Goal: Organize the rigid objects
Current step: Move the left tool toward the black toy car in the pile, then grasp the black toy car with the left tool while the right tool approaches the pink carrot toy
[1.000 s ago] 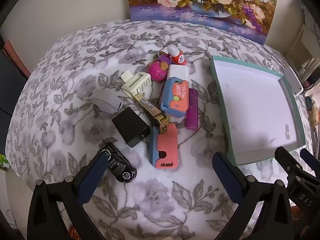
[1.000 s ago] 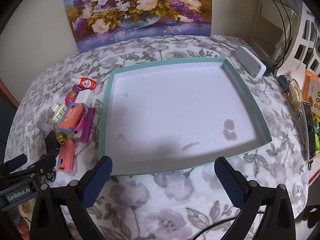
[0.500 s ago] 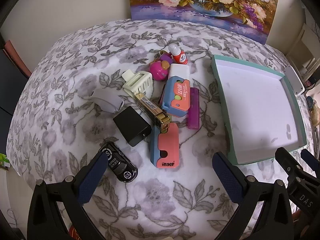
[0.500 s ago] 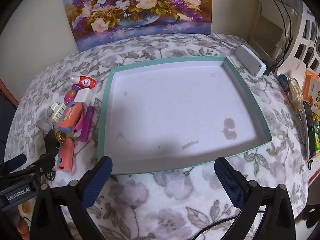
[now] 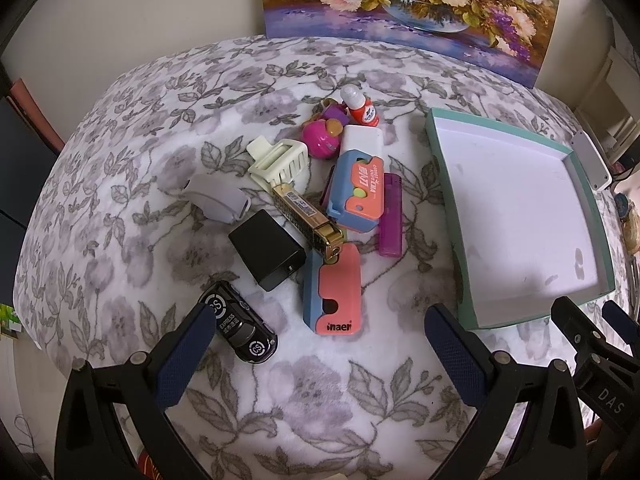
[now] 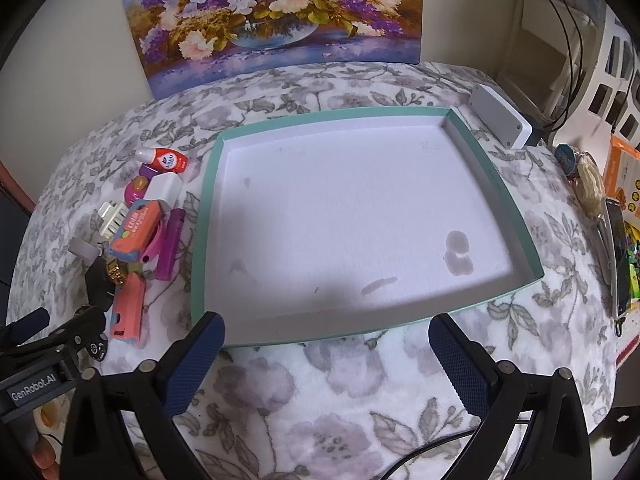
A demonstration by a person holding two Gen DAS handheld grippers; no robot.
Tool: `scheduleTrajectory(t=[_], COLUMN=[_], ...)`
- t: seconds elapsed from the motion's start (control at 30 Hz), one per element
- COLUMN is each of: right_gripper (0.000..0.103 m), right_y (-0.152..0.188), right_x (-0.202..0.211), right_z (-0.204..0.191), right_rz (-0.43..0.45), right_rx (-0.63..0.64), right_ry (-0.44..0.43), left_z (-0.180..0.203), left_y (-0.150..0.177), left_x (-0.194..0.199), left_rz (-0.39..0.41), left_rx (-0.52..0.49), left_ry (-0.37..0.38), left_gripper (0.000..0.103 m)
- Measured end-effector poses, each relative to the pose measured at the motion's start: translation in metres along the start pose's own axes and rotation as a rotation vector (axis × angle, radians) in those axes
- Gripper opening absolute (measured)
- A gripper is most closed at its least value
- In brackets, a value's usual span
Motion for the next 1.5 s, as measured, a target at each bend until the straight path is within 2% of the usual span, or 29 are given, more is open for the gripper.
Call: scheduleTrajectory(t=[0.6, 0.77, 0.87, 1.03, 1.17, 1.2, 1.37, 1.5], right_gripper=[0.103, 0.103, 0.103, 0.103, 0.103, 0.103, 0.103, 0.103], right_y=[0.002, 0.002, -0.001, -0.013, -0.017, -0.016, -0.009, -0.007], right_x=[-0.002, -0.003, 0.003, 0.017, 0.012, 0.008, -0.019, -0.031], right_z=[0.002, 0.002, -0.003, -0.032, -0.069, -0.078, -0.119, -0.133], right_rz=[-0.01, -0.006, 0.019, 0.071, 0.047, 0.034, -0.056, -0.08], right_rx=[-0.015, -0.013, -0.005, 0.025, 0.102, 0.114, 0.171, 0.172], right_ry=[0.005, 0.004, -0.015, -0.098, -0.124, -0.132, -0.178, -0.214], left_z=[0.002, -0.001, -0.019, -0.064, -0.091, -0.095, -0.099, -0.094], left_y=[-0.002, -0.004, -0.01, -0.012, -0.008, -0.006, 0.005, 0.014], left_x=[0.002, 0.003, 0.01, 0.01, -0.003, -0.01, -0.032, -0.046], left_rz=[0.006, 0.036, 0.076, 0.065, 0.03, -0.001, -0.049, -0.085], left_rx=[0.012, 0.023, 0.088, 0.195, 0.249, 0.27, 0.257, 0.237], left_ry=[0.007, -0.001, 0.013, -0.023, -0.033, -0.016, -0.028, -0.014], left_gripper=[0.103, 0.103, 0.103, 0.103, 0.103, 0.103, 0.103, 0.103])
Point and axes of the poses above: each gripper's, at about its wrist camera, not at the fingertips, and x roughly against the way its jaws point, z to its right, y to its underside, the point moved 6 cm from there along -x, roughly the way its jaws point, and after that the axes turned 9 degrees about -y, right-handed, at the moved point
